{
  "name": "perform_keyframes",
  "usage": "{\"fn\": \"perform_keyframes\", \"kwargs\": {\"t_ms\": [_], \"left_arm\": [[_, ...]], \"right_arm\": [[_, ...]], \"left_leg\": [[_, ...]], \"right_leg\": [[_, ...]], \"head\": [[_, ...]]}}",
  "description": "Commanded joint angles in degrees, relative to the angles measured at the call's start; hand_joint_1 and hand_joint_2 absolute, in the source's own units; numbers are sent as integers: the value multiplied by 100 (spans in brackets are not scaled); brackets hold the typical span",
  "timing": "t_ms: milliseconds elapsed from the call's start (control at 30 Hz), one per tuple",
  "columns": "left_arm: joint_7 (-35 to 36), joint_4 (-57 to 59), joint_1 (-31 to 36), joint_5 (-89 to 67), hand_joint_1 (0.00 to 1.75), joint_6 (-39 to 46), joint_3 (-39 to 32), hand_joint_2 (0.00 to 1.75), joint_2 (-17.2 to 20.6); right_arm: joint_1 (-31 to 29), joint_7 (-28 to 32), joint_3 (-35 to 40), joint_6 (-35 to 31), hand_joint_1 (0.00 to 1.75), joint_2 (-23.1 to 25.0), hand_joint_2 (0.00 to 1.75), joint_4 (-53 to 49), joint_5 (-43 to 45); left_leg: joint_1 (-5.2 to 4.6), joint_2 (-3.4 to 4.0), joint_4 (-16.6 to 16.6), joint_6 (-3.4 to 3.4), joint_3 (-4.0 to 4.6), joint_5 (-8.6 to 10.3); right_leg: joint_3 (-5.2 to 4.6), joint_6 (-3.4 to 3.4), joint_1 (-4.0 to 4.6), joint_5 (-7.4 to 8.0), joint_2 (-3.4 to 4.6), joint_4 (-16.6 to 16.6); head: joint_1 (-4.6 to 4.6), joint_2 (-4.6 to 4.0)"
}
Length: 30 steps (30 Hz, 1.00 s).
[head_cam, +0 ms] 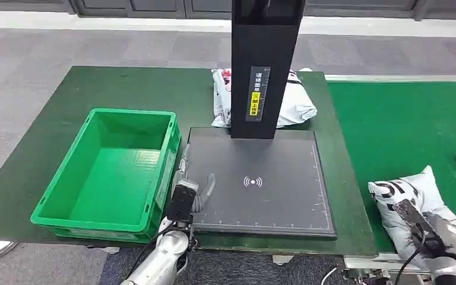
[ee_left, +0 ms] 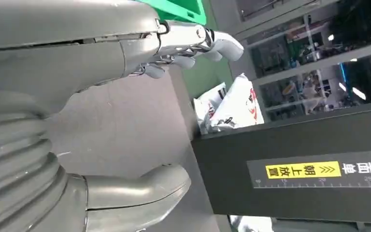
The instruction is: Moved the parcel from conveyor to table for the left to box.
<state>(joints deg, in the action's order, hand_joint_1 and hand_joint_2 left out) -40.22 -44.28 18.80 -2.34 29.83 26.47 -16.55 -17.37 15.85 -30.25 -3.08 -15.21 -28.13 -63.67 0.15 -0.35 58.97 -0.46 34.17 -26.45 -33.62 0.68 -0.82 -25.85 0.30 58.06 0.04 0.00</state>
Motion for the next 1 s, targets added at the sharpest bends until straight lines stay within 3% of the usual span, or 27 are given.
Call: {"fn": "perform_keyframes", "kwargs": {"t_ms": [33,133,233,400,500,567,600,700,800,833,900,1000], "left_arm": [[22,37,0,-27,0,5,-202,175,176],[22,37,0,-27,0,5,-202,175,176],[22,37,1,-42,0,36,-203,175,172],[22,-46,-63,-91,0,151,-225,175,205],[22,-27,-58,-151,0,186,-239,175,193],[22,44,-17,-187,0,216,-215,175,183],[22,95,33,-208,0,248,-177,175,181],[22,147,109,-221,0,301,-88,175,181],[22,155,118,-215,0,300,-86,175,181],[22,151,123,-224,0,305,-63,175,193],[22,152,168,-230,0,313,-34,175,192],[22,148,252,-234,0,273,24,175,206]], "right_arm": [[39,-40,411,86,175,435,175,-25,33],[39,-40,411,86,175,435,175,-25,33],[64,46,443,7,175,422,175,-43,146],[-57,460,582,-421,175,796,175,-366,974],[133,1000,802,-702,175,1162,175,-1300,2163],[333,1180,977,-473,175,1318,175,-1937,3078],[494,1380,1097,-249,175,1505,175,-2529,4091],[695,1461,1871,-202,175,1635,175,-3422,5372],[692,1322,2038,-330,175,1653,175,-3541,5433],[721,1528,2158,-321,175,1630,175,-3653,5757],[735,1780,2667,-489,175,1685,175,-4087,6029],[691,1642,3647,-711,175,1683,175,-4790,6083]], "left_leg": [[8,22,-20,-7,1,12],[7,16,-21,-12,-57,14],[8,16,-15,-12,-58,15],[10,30,-7,-11,-56,10],[9,44,-15,-13,-44,14],[7,47,-10,-18,-2,8],[6,52,-19,-20,4,11],[2,48,-23,-25,8,12],[3,46,-13,-24,-14,23],[0,36,-8,-25,-9,25],[2,49,-19,-28,-16,25],[-1,51,-4,-27,9,25]], "right_leg": [[-7,-11,10,18,16,-22],[0,-11,9,15,10,-23],[0,-10,9,16,11,-16],[-3,-10,11,15,26,-10],[-13,-13,10,23,38,-14],[-17,-14,8,18,46,-5],[-25,-17,7,24,49,-11],[-38,-19,3,18,45,-5],[-63,-22,3,19,40,12],[-68,-20,0,16,32,21],[-73,-24,2,19,46,12],[-100,-23,-2,19,51,28]], "head": [[0,-2],[0,0],[0,0],[0,0],[0,0],[0,-2],[0,-2],[2,-2],[2,-2],[2,-2],[2,0],[2,-2]]}}
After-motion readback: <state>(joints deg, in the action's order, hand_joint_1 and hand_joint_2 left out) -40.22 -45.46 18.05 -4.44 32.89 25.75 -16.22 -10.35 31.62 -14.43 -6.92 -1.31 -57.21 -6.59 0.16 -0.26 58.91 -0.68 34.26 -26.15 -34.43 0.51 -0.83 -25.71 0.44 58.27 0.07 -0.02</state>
